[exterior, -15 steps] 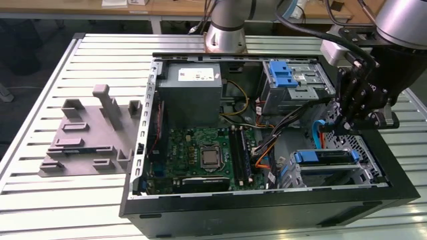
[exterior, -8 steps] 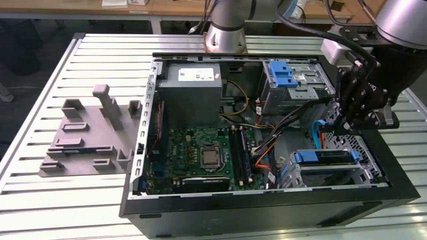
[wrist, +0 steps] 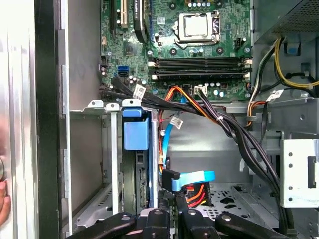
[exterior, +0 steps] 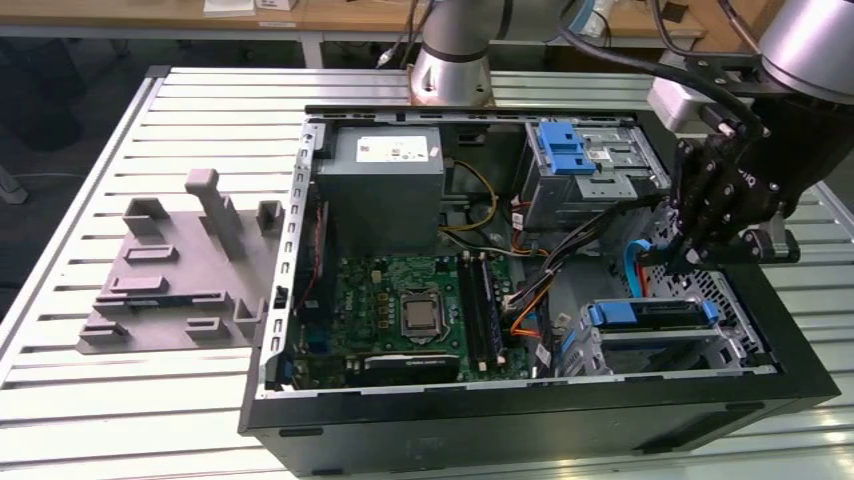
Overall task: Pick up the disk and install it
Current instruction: 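Insert the first disk wire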
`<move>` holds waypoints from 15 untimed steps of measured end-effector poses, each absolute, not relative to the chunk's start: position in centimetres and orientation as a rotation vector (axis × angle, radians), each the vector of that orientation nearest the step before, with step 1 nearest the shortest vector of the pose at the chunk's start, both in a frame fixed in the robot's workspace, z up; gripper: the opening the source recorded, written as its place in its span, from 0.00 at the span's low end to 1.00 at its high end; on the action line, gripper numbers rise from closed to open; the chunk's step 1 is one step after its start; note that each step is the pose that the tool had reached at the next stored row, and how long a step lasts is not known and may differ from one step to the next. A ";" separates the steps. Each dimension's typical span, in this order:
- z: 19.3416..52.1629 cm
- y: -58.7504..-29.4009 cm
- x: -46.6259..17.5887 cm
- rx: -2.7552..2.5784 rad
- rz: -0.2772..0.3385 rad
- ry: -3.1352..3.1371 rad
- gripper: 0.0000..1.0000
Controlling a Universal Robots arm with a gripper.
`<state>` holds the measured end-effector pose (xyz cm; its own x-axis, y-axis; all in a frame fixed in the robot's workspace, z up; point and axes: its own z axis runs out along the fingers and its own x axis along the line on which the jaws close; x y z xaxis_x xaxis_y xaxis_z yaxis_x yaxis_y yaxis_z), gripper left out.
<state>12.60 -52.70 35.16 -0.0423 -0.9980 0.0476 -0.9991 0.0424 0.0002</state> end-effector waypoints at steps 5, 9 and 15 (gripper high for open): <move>34.9 -53.4 12.6 2.149 0.051 -2.243 0.16; 34.6 -53.7 12.6 2.146 0.050 -2.246 0.16; 34.3 -53.9 12.6 2.117 0.049 -2.273 0.16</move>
<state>12.59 -53.94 34.35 -0.0708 -0.9964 0.0476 -0.9975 0.0709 0.0008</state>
